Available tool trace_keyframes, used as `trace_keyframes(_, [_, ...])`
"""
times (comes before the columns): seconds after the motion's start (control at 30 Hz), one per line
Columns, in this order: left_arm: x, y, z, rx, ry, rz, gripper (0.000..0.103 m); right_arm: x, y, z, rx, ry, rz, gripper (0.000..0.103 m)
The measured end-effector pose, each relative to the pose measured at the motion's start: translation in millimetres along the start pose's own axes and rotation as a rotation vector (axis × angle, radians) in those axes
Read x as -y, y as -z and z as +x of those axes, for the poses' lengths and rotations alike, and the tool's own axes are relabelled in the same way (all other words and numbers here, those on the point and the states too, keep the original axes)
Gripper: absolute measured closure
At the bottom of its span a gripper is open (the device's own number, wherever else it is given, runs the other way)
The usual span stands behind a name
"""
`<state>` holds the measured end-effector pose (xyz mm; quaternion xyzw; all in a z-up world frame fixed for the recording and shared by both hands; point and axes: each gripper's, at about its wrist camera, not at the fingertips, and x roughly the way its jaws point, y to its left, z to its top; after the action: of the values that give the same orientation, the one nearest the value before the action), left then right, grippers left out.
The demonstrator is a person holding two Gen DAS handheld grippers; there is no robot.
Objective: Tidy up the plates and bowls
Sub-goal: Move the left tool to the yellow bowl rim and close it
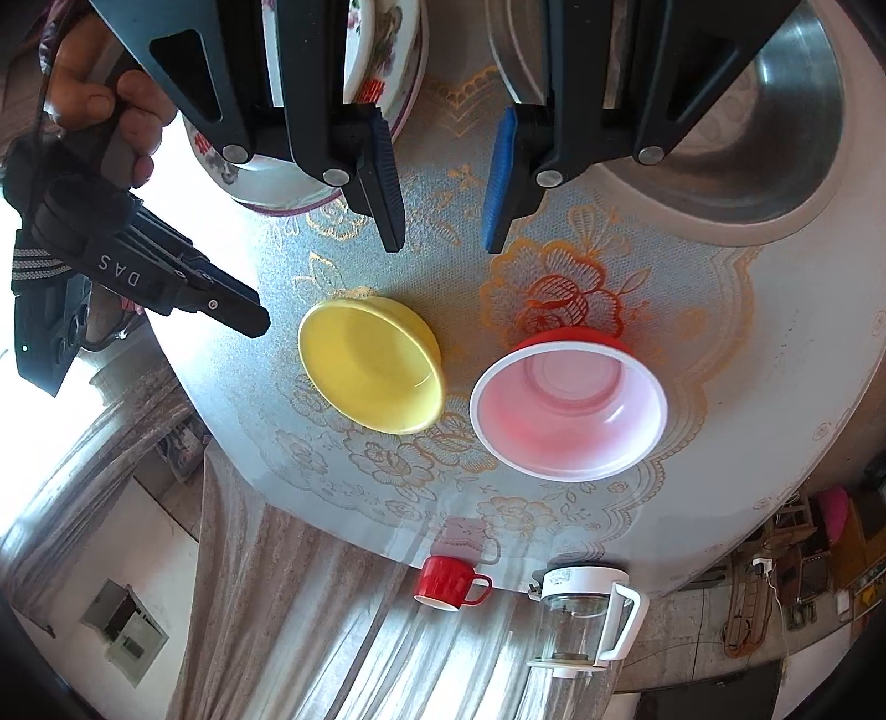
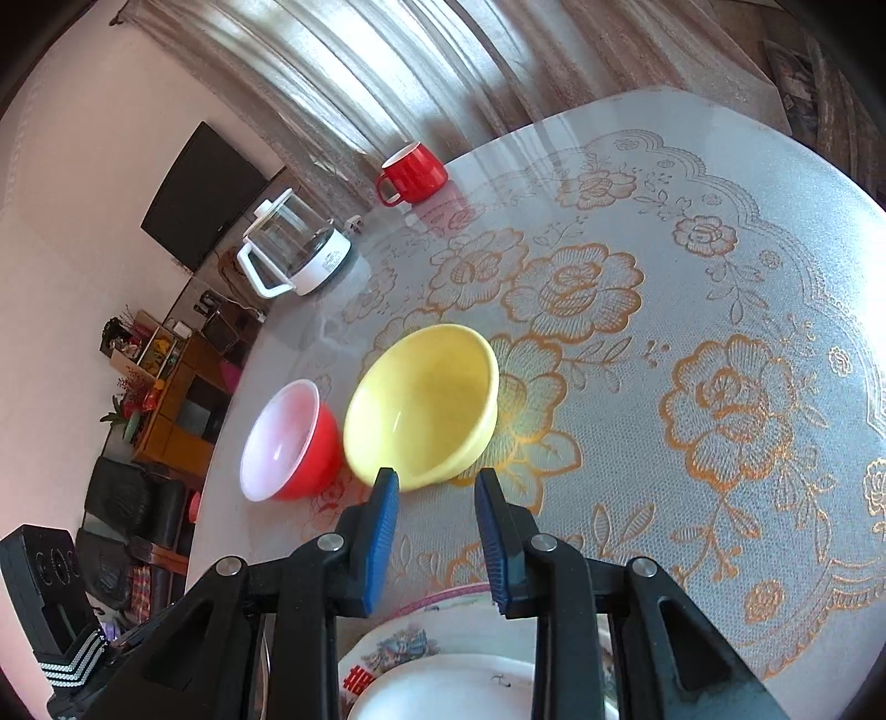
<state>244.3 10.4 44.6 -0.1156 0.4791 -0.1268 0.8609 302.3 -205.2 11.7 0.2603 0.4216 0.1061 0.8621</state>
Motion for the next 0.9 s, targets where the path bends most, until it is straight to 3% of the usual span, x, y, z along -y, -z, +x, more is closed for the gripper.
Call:
trace_keyframes(0.33, [23.5,-36.5,44.5,-0.026,-0.001,-0.008,0.074,2.5,-28.6,41.9,-0.016,0.117,-0.019,0.079])
trace_keyframes(0.47, [26.0,-44.9,66.2,-0.071,-0.009,-0.025,0.074,5.5,-33.0,55.4,-0.037,0.14,-0.032,0.092])
trace_keyframes(0.6, [26.9,-42.9,75.7,-0.086,-0.005,-0.022,0.075,9.1,-30.7,50.8,-0.041,0.138,-0.046,0.095])
trace_keyframes(0.67, [27.6,-41.5,77.9,-0.095,0.001,-0.014,0.084,11.7,-28.7,43.6,-0.039,0.14,-0.047,0.095])
trace_keyframes(0.83, [33.2,-33.5,76.7,-0.105,0.027,0.005,0.084,22.7,-24.8,26.5,-0.05,0.132,-0.023,0.095])
trace_keyframes(0.9, [34.1,-34.8,79.7,-0.1,0.008,-0.003,0.078,26.9,-22.3,24.2,-0.052,0.137,-0.015,0.095])
